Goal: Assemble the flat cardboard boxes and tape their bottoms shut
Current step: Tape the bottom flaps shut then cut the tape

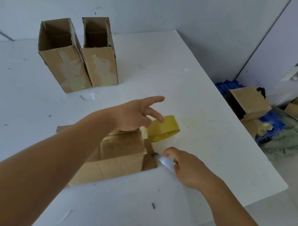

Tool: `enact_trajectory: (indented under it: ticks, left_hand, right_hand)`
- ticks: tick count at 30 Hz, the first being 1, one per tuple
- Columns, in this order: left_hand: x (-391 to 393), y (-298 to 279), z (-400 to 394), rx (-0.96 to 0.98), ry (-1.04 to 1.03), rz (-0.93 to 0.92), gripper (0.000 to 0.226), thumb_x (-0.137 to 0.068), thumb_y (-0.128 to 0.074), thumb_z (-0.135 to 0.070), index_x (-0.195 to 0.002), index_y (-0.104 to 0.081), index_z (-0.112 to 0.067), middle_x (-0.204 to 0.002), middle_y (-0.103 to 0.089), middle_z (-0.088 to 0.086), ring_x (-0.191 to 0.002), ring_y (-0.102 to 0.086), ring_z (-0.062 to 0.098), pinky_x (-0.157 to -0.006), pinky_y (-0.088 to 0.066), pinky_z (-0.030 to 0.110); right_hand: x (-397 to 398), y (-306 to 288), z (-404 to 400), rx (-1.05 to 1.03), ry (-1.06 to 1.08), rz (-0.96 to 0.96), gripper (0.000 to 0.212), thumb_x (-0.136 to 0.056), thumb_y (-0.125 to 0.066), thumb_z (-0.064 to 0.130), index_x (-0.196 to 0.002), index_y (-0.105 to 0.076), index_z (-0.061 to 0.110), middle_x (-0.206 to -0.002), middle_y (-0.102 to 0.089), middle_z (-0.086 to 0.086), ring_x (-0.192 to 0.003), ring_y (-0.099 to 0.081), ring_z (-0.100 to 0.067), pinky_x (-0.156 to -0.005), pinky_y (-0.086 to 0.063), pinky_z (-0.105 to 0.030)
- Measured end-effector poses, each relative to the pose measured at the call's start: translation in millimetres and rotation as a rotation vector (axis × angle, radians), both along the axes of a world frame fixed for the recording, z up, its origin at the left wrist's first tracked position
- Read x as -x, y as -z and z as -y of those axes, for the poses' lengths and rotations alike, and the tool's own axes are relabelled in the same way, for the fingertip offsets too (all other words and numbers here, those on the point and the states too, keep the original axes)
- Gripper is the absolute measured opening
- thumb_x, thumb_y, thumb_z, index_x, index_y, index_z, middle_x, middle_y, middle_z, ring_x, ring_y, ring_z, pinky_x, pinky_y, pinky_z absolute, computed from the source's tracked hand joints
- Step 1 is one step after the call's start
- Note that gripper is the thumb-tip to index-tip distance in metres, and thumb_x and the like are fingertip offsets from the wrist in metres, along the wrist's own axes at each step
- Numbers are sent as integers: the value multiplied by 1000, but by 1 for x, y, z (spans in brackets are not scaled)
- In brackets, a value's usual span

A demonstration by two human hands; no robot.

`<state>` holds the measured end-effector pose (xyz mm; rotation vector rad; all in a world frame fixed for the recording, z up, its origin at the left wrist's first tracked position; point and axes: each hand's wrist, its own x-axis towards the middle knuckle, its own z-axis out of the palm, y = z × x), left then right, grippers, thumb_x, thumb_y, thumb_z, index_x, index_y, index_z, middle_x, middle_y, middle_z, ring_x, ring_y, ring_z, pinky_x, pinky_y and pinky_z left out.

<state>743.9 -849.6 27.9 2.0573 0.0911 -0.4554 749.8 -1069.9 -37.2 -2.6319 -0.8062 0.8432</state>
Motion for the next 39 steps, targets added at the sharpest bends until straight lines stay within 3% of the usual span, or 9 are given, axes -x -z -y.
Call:
enact_trajectory:
  ticks: [3,5,8,11,14,19,27,35,39]
  left_hand:
    - [-1,0,1,6,-5,6,77,-86,-52,1,-144,-25,-44,-109,-68,-22,-90,-53,3,-104,-36,33]
    - [-1,-1,2,8,-5,11,77,-87,-52,1,-144,-25,-43,-109,-68,-21,-86,-54,0,-100,-37,30]
    - [-1,0,3,13,-6,15,77,-87,-52,1,-144,-25,-44,-110,-67,-20,-87,-55,1,-95,-37,27]
    - [0,0,4,-3,0,17,77,-86,-53,-2,-143,-25,-46,-112,-67,-21,-97,-57,8,-102,-38,31]
    - [2,-1,4,2,8,16,77,-86,-52,-2,-143,-25,-46,-112,-66,-21,-89,-57,3,-100,-39,30]
    - [4,-3,5,-29,30,50,79,-87,-52,-1,-144,-21,-47,-111,-66,-22,-66,-49,-2,-87,-40,24]
    - [5,-5,12,-149,75,72,84,-90,-51,-3,-145,-10,-51,-129,-55,-24,-72,-53,-1,-78,-40,19]
    - [9,-3,10,-101,18,139,79,-92,-53,-8,-143,-13,-53,-136,-50,-16,-82,-60,3,-90,-48,23]
    - [12,-4,9,-72,-5,115,80,-91,-37,5,-143,-14,-51,-138,-50,-9,-86,-64,2,-83,-44,19]
  right_hand:
    - [-2,9,2,-93,137,109,27,-92,-46,22,-118,-43,27,-104,-58,2,-95,-54,-21,-80,-49,-35]
    - [-2,2,-3,-346,369,141,23,-91,-53,32,-110,-42,27,-98,-60,2,-91,-57,-20,-78,-48,-35]
    - [3,-14,-23,-804,689,-141,31,-84,-62,39,-108,-42,36,-97,-67,8,-89,-63,-11,-80,-51,-34]
    - [8,-14,-46,-1095,819,-333,35,-80,-71,26,-105,-47,35,-91,-68,12,-82,-66,-5,-80,-54,-30]
    - [5,-9,-60,-1196,898,-277,34,-79,-73,13,-99,-52,31,-95,-66,9,-90,-68,-12,-82,-58,-37]
    - [-2,-7,-56,-1126,879,-140,27,-80,-70,9,-94,-56,27,-92,-70,-1,-88,-68,-19,-80,-57,-45]
    - [-29,-12,-33,-950,872,29,30,-77,-63,7,-85,-55,34,-82,-59,5,-77,-59,-19,-71,-52,-39]
    - [-50,-6,-2,-395,564,326,27,-85,-54,9,-103,-53,29,-76,-47,11,-75,-51,-21,-66,-38,-29]
    - [-50,6,-8,-250,454,372,34,-88,-46,8,-112,-52,31,-96,-54,5,-88,-54,-23,-65,-36,-29]
